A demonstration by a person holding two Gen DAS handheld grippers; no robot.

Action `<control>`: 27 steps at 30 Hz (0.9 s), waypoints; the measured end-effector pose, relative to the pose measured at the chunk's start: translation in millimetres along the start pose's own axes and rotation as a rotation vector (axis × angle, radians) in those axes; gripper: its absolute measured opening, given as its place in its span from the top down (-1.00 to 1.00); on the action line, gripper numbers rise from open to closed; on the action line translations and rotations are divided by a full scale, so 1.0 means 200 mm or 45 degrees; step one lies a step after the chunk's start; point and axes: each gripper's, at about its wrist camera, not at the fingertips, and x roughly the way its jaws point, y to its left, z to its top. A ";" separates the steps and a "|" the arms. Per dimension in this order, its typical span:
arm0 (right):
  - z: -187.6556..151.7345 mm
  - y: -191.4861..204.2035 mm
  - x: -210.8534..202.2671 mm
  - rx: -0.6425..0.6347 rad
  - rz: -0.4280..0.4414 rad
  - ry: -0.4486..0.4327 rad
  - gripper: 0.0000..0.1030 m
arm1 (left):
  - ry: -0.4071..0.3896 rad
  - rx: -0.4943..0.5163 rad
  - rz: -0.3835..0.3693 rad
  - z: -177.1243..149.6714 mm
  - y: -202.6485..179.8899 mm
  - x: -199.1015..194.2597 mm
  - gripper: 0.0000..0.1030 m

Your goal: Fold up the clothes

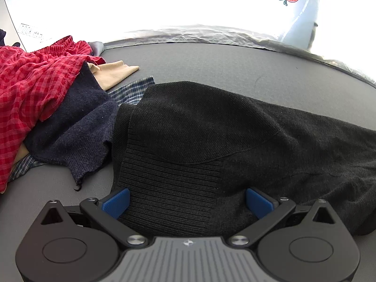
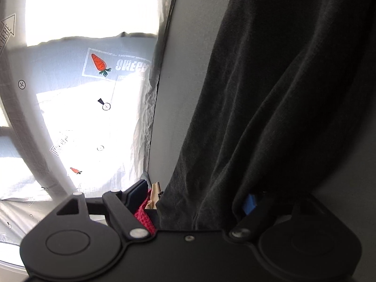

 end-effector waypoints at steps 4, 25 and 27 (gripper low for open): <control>-0.08 0.01 0.04 -0.036 0.024 0.136 -0.58 | -0.004 -0.001 0.001 0.00 0.00 0.00 -1.00; -0.21 0.00 -0.36 -0.255 -0.281 0.110 -0.54 | 0.066 -0.052 0.020 0.04 0.00 -0.02 -1.00; -0.19 0.02 -0.46 -0.339 -0.346 0.008 -0.54 | 0.061 -0.084 0.011 0.04 -0.02 -0.06 -1.00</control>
